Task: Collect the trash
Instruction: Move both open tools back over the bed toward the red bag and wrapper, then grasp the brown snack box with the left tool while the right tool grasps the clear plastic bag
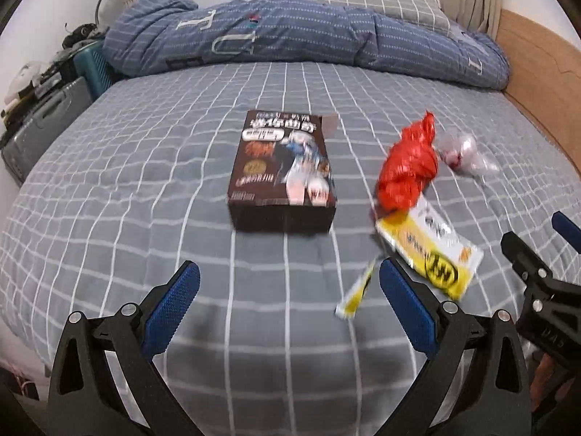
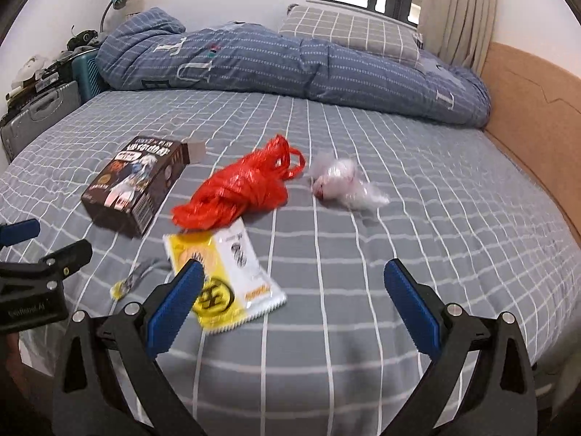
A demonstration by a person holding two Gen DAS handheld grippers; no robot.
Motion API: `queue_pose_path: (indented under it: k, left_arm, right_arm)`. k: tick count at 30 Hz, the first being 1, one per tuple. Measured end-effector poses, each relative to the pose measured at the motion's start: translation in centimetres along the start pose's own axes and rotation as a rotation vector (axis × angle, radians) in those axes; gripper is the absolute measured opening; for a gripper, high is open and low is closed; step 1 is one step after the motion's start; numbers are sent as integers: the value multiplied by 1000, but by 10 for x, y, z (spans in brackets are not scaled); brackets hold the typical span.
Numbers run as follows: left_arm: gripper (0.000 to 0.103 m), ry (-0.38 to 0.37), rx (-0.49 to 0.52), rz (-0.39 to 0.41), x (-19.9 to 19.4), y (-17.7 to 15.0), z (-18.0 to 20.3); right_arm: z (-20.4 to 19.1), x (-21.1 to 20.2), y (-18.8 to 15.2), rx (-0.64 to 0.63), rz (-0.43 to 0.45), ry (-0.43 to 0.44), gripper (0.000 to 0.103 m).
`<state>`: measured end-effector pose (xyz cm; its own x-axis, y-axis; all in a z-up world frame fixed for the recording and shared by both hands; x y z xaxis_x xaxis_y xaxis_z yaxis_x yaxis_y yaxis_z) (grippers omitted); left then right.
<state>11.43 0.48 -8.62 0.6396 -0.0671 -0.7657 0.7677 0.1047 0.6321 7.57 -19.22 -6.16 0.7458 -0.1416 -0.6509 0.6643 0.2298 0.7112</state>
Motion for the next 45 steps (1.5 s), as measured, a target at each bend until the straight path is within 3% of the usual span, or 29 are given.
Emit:
queue_pose_path:
  k: [13, 24, 39, 45]
  left_arm:
    - [97, 32, 1, -40, 53, 41, 4]
    - [97, 39, -2, -94, 89, 55, 9]
    - [97, 90, -2, -138, 123, 58, 9]
    - [90, 88, 1, -121, 122, 54, 10]
  right_arm:
    - [64, 68, 36, 88, -22, -43, 95]
    - [84, 125, 55, 122, -74, -10, 88]
    - [81, 167, 53, 133, -151, 44, 61]
    - [75, 171, 52, 112, -166, 49, 53]
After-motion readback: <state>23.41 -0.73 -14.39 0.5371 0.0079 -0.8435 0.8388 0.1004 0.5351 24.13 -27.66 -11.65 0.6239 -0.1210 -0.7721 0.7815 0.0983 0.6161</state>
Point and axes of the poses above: each gripper's, at about its wrist camera, not at the fingertips, and x roughly the way its jaws point, z to its right, y to its top, the point moved 5 cm from there along x, roughly the way its jaws point, and after that the axes turned 12 degrees about -x, right-handed, at the moved point
